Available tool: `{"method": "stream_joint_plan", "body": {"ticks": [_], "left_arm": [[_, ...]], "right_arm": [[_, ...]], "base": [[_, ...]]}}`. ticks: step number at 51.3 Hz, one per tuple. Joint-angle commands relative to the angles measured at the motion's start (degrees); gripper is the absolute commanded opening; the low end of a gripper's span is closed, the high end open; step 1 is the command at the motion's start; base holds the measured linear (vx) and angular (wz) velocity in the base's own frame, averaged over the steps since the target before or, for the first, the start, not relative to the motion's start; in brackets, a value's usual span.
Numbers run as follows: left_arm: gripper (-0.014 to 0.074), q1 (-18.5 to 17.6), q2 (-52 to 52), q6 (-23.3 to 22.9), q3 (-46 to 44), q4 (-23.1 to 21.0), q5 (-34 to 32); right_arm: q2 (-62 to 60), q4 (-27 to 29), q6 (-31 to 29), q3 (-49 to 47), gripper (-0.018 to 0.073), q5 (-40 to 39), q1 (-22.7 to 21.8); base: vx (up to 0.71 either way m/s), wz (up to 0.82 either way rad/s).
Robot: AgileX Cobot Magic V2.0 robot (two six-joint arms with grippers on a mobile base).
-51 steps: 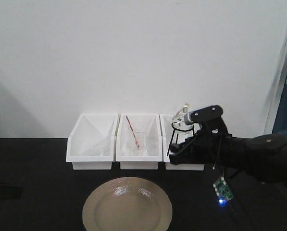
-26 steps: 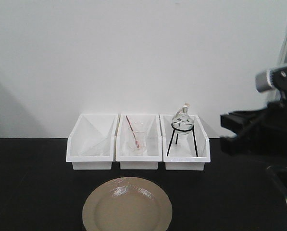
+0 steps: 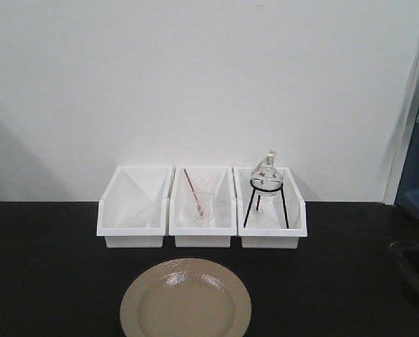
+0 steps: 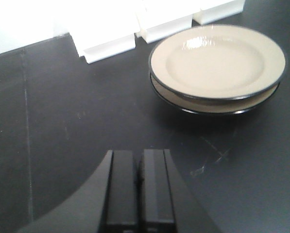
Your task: Arrange circular plates on left workspace
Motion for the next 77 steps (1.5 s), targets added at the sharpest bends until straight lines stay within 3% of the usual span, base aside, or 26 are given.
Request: {"method": "stream_joint_plan", "body": {"ticks": [1,20,31,35,42,47,50,56,60,63,67,70,77], "left_arm": [[0.0000,-0.3,0.1,-0.1,-1.5,-4.1,-1.9],[0.0000,-0.5,0.1,-0.1,-1.5,-4.1,-0.6],[0.0000,-9.2,-2.9,0.2,-1.2,-3.9,-1.9],[0.0000,-10.9,-3.9,0.1,-0.6,-3.4,-8.5],[0.0000,-11.7,-5.1,-1.9,1.8,-6.1,-24.3],[0.0000,-12.2,-7.9,-11.9,4.4,1.2,-31.2],[0.0000,-12.3,-9.9,-19.8,5.9,9.5,-32.4],[0.0000,-12.3,-15.1,-44.4,11.2,30.0,-33.1],[0.0000,-12.2,-19.2,-56.7,15.2,42.4,-35.3],[0.0000,-12.2,-22.3,-64.3,18.7,49.0,-38.0],[0.0000,-12.2,-26.3,-70.9,23.3,54.7,-41.4],[0.0000,-12.2,-26.9,-73.8,26.3,56.0,-44.8],[0.0000,-12.3,-26.7,-73.8,25.8,55.8,-42.5]], "right_arm": [[-0.5,-0.1,-0.4,-1.1,-0.0002,-5.4,-0.2],[-0.5,-0.1,-0.4,-0.5,-0.0002,-5.0,-0.2],[-0.5,-0.1,-0.4,-0.5,-0.0002,-5.0,-0.2],[-0.5,-0.1,-0.4,-0.5,-0.0002,-4.9,-0.2],[-0.5,-0.1,-0.4,-0.5,-0.0002,-5.0,-0.2],[-0.5,-0.1,-0.4,-0.5,-0.0002,-5.0,-0.2],[-0.5,-0.1,-0.4,-0.5,-0.0002,-5.0,-0.2],[-0.5,-0.1,-0.4,-0.5,-0.0002,-5.0,-0.2],[-0.5,-0.1,-0.4,-0.5,-0.0002,-5.0,-0.2],[-0.5,-0.1,-0.4,-0.5,-0.0002,-5.0,-0.2],[-0.5,-0.1,-0.4,-0.5,-0.0002,-5.0,-0.2],[-0.5,-0.1,-0.4,-0.5,-0.0002,-5.0,-0.2],[-0.5,-0.1,-0.4,-0.5,-0.0002,-4.9,-0.2]], "base": [[0.00,0.00],[0.00,0.00],[0.00,0.00],[0.00,0.00],[0.00,0.00],[0.00,0.00],[0.00,0.00],[0.00,0.00],[0.00,0.00],[0.00,0.00],[0.00,0.00],[0.00,0.00],[0.00,0.00]]}}
